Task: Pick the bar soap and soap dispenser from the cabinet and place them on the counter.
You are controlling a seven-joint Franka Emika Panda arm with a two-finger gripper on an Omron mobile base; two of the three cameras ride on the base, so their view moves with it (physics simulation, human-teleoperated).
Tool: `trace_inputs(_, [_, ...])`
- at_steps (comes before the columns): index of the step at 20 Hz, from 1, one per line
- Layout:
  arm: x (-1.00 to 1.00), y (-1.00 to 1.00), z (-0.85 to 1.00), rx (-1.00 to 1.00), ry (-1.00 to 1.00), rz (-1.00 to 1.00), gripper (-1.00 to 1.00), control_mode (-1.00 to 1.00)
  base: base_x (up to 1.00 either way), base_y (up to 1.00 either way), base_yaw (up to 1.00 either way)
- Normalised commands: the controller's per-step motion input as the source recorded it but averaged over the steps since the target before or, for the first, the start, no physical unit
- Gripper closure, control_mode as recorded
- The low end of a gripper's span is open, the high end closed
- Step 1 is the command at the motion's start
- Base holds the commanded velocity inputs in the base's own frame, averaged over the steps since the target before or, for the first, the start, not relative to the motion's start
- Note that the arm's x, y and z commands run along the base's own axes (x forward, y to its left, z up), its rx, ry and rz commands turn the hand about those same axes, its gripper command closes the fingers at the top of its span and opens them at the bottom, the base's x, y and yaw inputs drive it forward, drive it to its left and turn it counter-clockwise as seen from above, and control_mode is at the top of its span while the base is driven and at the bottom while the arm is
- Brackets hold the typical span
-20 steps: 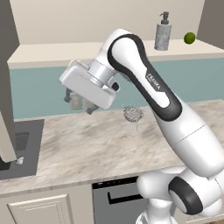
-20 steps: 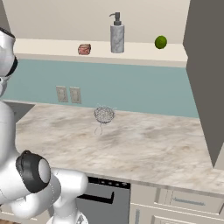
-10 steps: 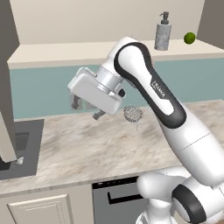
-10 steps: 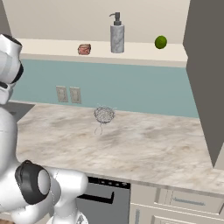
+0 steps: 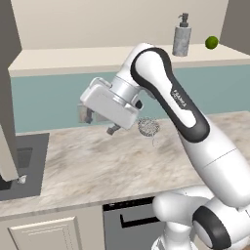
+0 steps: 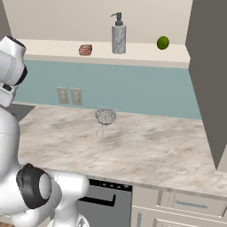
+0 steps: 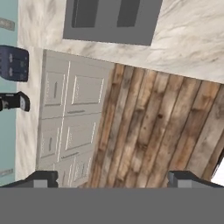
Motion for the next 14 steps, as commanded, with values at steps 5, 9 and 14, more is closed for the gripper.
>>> trace_inputs(5, [-0.02,-0.26,-0.07,-0.09,-0.02,0.00,-1.00,-1.00,0.00,0.00,0.00])
trace_inputs(9, [-0.03,-0.20,-0.04,-0.10,-0.11,0.00,-1.00,-1.00,0.00,0.00,0.00])
trace_inputs(14, [-0.03,-0.18,0.00,-0.07,-0.09,0.00,-1.00,-1.00,0.00,0.00,0.00])
